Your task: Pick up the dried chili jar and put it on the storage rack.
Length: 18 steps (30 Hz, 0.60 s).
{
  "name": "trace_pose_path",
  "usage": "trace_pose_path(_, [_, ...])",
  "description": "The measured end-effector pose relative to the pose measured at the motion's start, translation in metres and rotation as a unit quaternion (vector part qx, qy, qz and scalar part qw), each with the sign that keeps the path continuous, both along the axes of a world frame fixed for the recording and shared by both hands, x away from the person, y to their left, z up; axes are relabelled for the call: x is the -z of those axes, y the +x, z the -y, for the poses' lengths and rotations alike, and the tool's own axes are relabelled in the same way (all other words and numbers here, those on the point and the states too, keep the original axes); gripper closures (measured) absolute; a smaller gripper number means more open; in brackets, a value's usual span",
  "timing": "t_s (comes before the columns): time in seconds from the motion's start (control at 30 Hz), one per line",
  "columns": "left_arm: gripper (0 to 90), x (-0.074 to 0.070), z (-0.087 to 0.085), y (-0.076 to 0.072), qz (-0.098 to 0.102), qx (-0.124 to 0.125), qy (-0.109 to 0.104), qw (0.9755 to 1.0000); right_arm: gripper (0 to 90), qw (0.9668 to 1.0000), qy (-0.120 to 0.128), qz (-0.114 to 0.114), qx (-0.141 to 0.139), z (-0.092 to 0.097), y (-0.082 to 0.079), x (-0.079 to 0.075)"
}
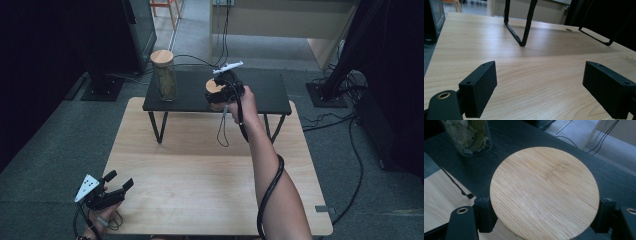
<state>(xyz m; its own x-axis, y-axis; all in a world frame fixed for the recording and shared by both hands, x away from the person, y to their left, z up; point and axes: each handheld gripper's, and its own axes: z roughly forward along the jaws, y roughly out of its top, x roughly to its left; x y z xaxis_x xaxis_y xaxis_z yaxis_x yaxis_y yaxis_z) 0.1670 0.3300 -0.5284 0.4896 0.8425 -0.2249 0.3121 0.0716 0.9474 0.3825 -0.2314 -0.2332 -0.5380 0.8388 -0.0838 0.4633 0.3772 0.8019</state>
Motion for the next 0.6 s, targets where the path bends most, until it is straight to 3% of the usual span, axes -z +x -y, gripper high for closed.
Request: trace_pose_path(0.6, [12.2,0.000,-0.001,0.000,0.000,0.001,-0.002,1.0000,25.6,0.9999,0.009,-0.002,0.009,-0.008,0.016,0.001])
